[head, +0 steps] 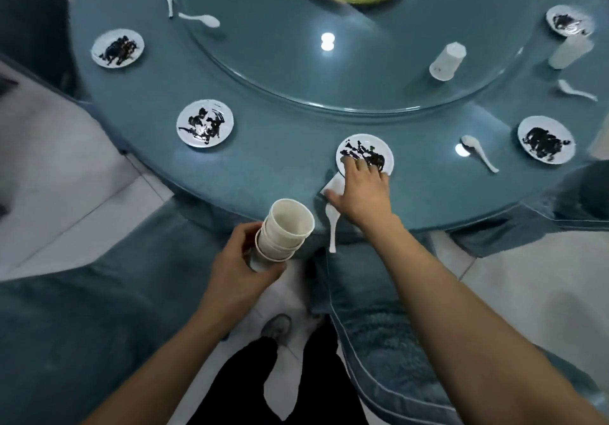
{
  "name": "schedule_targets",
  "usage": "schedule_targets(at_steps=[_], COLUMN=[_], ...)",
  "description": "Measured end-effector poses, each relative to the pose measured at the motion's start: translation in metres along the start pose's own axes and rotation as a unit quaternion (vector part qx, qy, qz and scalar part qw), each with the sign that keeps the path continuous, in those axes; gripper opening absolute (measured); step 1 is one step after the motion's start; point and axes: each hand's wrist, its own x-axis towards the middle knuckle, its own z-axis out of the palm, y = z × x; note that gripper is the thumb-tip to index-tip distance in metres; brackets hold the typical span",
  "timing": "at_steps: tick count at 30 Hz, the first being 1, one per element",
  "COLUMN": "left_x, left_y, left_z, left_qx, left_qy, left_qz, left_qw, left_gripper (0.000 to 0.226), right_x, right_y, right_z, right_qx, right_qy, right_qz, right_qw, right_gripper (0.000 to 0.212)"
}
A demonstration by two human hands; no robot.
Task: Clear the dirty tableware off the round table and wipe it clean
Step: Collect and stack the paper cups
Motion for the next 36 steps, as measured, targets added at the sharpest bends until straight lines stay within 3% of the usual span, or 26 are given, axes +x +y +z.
schedule_targets(at_steps=[9, 12, 14, 16, 19, 21, 23, 29, 36], left_x=[-0.004, -0.004, -0.005, -0.006, -0.006, -0.005, -0.004, -0.007, -0.041], left_y=[-0.002, -0.002, -0.002, -0.001, 0.001, 0.003, 0.006, 0.029, 0.062], left_z=[0.008, 0.005, 0.002, 0.001, 0.002, 0.006, 0.012, 0.048, 0.103], left_qx=[0.017, 0.016, 0.010, 0.001, -0.015, -0.023, -0.032, -0.037, -0.027], left_qy=[0.034, 0.029, 0.021, 0.007, -0.020, -0.039, -0.062, -0.134, -0.183], left_qz=[-0.028, -0.027, -0.028, -0.025, -0.015, -0.004, 0.010, 0.059, 0.113], left_qw=[0.999, 0.999, 0.999, 1.000, 1.000, 0.999, 0.998, 0.989, 0.976], left_gripper=[0.061, 0.062, 0.062, 0.061, 0.059, 0.058, 0.060, 0.061, 0.058], right_x=[0.034, 0.030, 0.021, 0.004, -0.035, -0.065, -0.095, -0.164, -0.216], right_y=[-0.003, -0.004, -0.006, -0.008, -0.015, -0.019, -0.019, 0.008, 0.067], right_z=[0.035, 0.028, 0.011, -0.013, -0.058, -0.086, -0.108, -0.121, -0.127], right_qx=[-0.045, 0.024, 0.132, 0.263, 0.447, 0.528, 0.563, 0.490, 0.445], right_qy=[-0.048, -0.007, 0.026, 0.053, 0.080, 0.075, 0.062, 0.046, 0.061], right_qz=[-0.031, -0.008, 0.023, 0.040, 0.052, 0.045, 0.028, 0.050, 0.059], right_qw=[0.997, 1.000, 0.991, 0.962, 0.889, 0.845, 0.824, 0.869, 0.891], right_gripper=[0.053, 0.056, 0.065, 0.073, 0.071, 0.064, 0.059, 0.056, 0.059])
